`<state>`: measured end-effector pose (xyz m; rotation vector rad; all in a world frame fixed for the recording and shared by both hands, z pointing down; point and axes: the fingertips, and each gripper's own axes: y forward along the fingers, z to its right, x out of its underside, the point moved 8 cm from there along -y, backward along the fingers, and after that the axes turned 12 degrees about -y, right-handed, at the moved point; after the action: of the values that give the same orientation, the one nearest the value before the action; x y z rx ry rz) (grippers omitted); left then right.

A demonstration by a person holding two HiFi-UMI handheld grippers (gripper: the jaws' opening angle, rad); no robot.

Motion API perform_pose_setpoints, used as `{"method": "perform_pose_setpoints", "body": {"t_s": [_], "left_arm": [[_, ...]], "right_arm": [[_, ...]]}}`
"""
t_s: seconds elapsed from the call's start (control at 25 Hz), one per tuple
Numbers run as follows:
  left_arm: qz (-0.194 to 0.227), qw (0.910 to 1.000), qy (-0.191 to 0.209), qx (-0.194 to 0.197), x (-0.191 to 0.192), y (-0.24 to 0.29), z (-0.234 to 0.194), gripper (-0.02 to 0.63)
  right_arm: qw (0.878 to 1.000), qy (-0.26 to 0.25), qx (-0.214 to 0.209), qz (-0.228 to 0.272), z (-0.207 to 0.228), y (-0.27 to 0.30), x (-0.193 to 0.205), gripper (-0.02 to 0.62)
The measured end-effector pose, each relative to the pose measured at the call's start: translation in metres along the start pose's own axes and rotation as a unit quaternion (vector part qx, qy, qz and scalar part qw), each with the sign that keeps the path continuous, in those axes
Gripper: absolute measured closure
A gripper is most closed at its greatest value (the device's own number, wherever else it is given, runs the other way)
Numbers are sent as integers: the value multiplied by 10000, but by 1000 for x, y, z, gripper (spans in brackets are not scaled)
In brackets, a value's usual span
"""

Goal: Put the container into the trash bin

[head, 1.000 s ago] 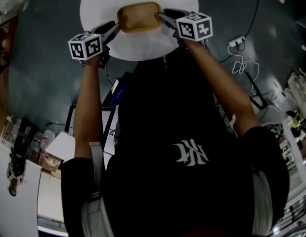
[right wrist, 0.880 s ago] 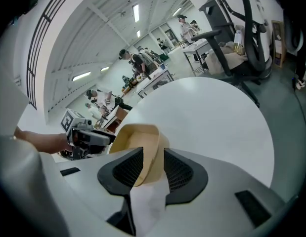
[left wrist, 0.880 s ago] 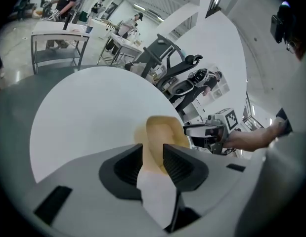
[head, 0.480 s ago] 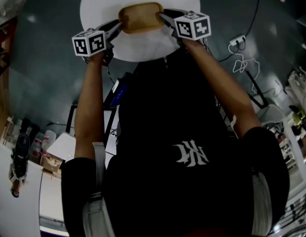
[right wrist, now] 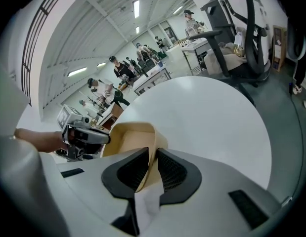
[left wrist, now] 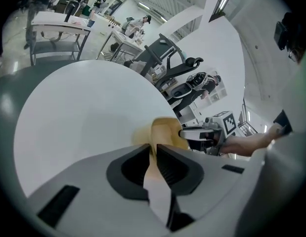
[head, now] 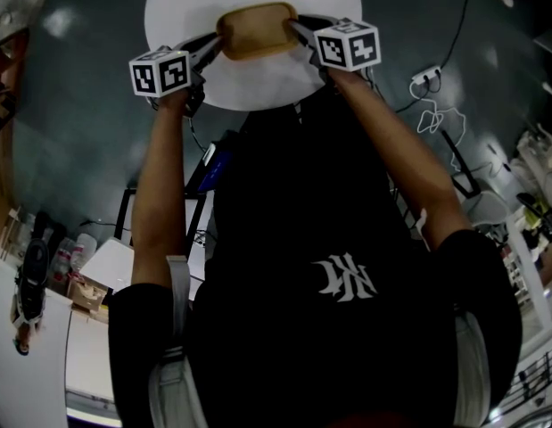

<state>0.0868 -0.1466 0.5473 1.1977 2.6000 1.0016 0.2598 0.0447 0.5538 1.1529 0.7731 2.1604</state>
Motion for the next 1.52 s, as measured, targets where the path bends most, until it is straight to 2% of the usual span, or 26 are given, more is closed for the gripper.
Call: {"method": "perform_pose_setpoints", "body": {"t_s": [0.4,0.6,0.8,0.92,1.04,1.16,1.32,1.52], "left_arm": [[492,9986,-85,143,5,-20,12,577],[1274,9915,-233,87,27,-79,20,577],[1947,9801,-337,-172,46,-106,41,577],[2463,9672,-413,-461,65,-126,59,577],[3047,9476,-593,-763,90,-151,73,577],[3422,9318,-746,-953,109,-160,93,577],[3856,9107,-935,-1146,143,-168,113,577],[4495,8739,-1209,-1403,214,-185,128,577]], "right_arm": [[9990,-357,-155,217,-9,-14,-19,534],[9936,-923,-560,338,-55,-12,-48,534],[9838,-1415,-1012,443,-72,-19,-70,534],[9719,-1819,-1438,400,-86,-20,-84,534],[9539,-2256,-1942,380,-114,-17,-102,534],[9411,-2494,-2253,378,-129,-26,-111,534],[9234,-2791,-2619,299,-150,-33,-109,534],[8925,-3237,-3135,204,-198,-35,-84,534]]}}
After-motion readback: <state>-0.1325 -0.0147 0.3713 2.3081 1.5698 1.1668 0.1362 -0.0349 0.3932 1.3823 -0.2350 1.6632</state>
